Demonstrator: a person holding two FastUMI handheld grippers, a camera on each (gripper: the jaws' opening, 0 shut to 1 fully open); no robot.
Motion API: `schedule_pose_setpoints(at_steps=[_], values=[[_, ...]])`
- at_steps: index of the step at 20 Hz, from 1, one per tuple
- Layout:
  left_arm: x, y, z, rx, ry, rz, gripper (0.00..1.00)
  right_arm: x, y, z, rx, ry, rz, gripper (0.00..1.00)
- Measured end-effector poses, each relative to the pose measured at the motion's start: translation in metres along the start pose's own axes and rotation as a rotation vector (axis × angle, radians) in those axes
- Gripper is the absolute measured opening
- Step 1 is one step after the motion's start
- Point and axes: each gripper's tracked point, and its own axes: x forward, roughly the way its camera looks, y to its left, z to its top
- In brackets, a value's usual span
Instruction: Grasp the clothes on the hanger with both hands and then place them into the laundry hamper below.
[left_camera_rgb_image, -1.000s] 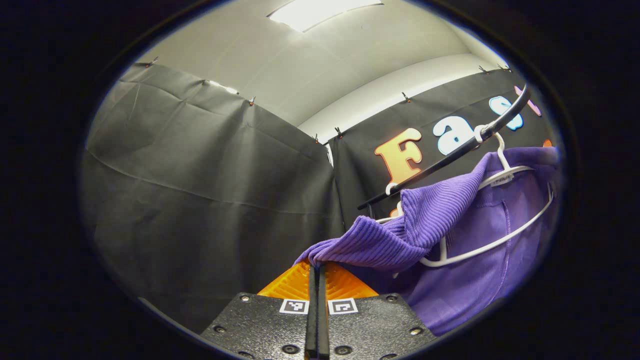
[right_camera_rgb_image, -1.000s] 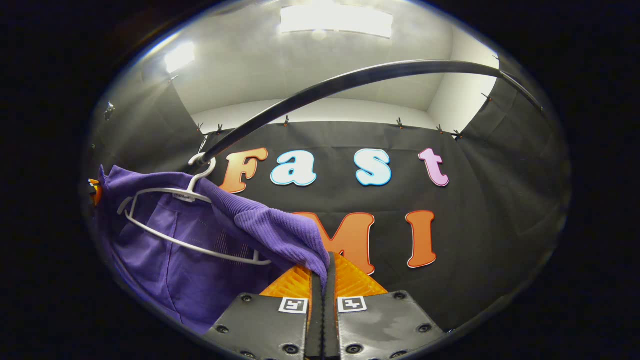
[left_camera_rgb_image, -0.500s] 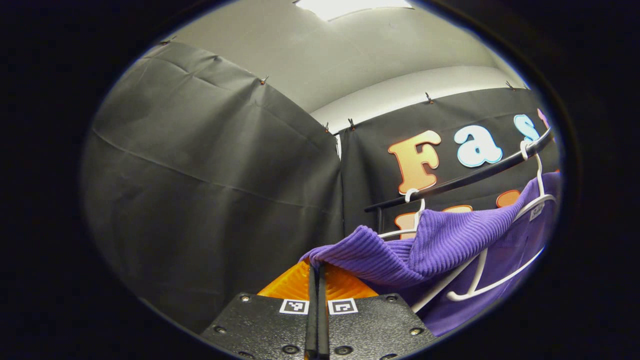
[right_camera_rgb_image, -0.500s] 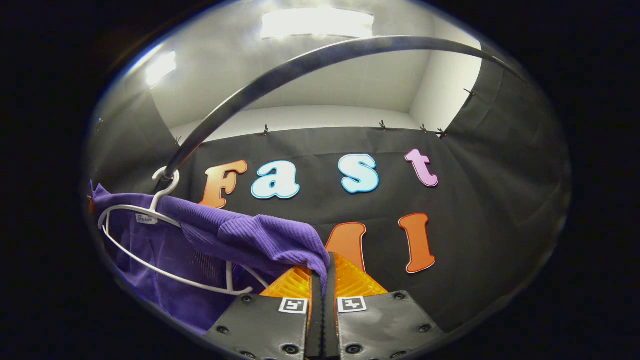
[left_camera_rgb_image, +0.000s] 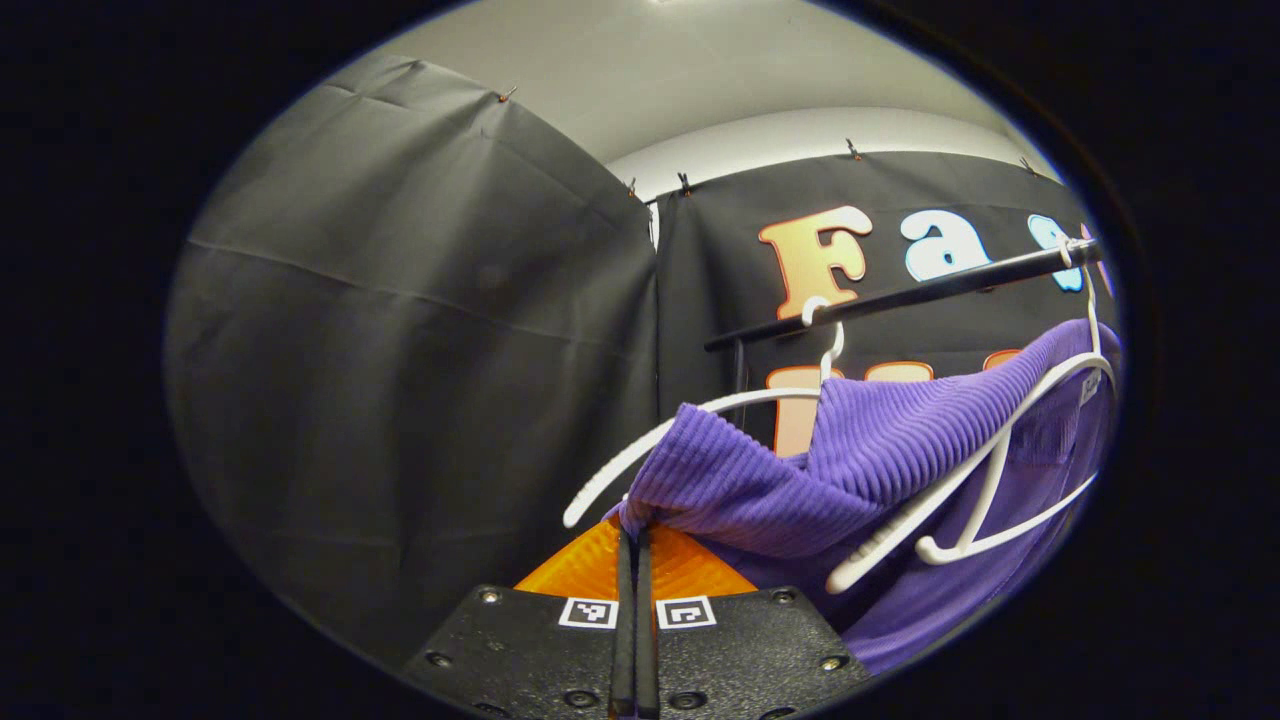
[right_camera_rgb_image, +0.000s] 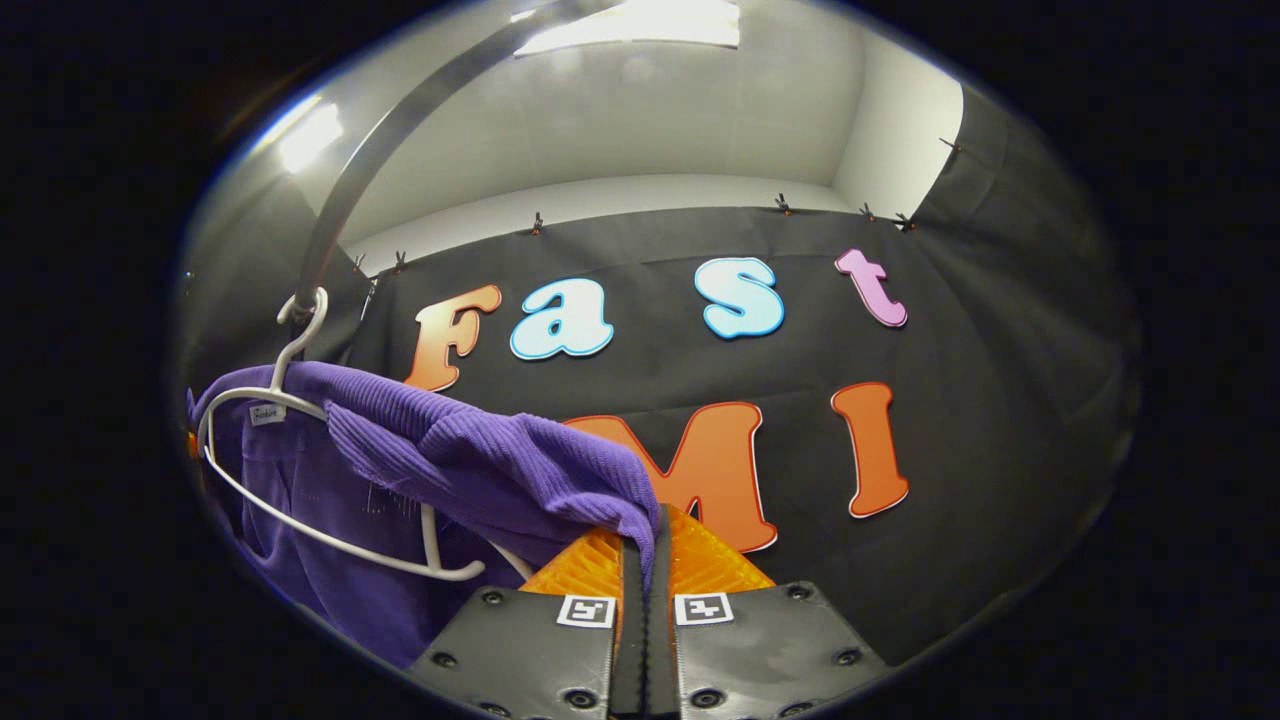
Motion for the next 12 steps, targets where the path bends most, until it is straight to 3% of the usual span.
schedule_pose_setpoints(at_steps=[2, 3, 8, 9, 12], values=[[0.000, -0.001, -0.008, 0.015, 0.015, -0.005, 0.01, 0.004, -0.004, 0.000, 0.027, 0.005, -0.004, 0.05], [0.002, 0.001, -0.013, 0.027, 0.026, -0.004, 0.01, 0.007, -0.011, 0.001, 0.010, -0.006, -0.019, 0.12], [-0.013, 0.003, -0.058, 0.021, 0.096, -0.019, 0.01, 0.019, -0.020, -0.012, 0.012, 0.010, -0.033, 0.05], [-0.018, 0.007, -0.066, 0.042, 0.105, -0.016, 0.01, 0.018, -0.027, -0.013, -0.006, 0.003, -0.042, 0.12], [-0.031, 0.006, -0.080, 0.053, 0.131, -0.030, 0.03, 0.014, -0.032, -0.020, -0.013, 0.000, -0.045, 0.08]])
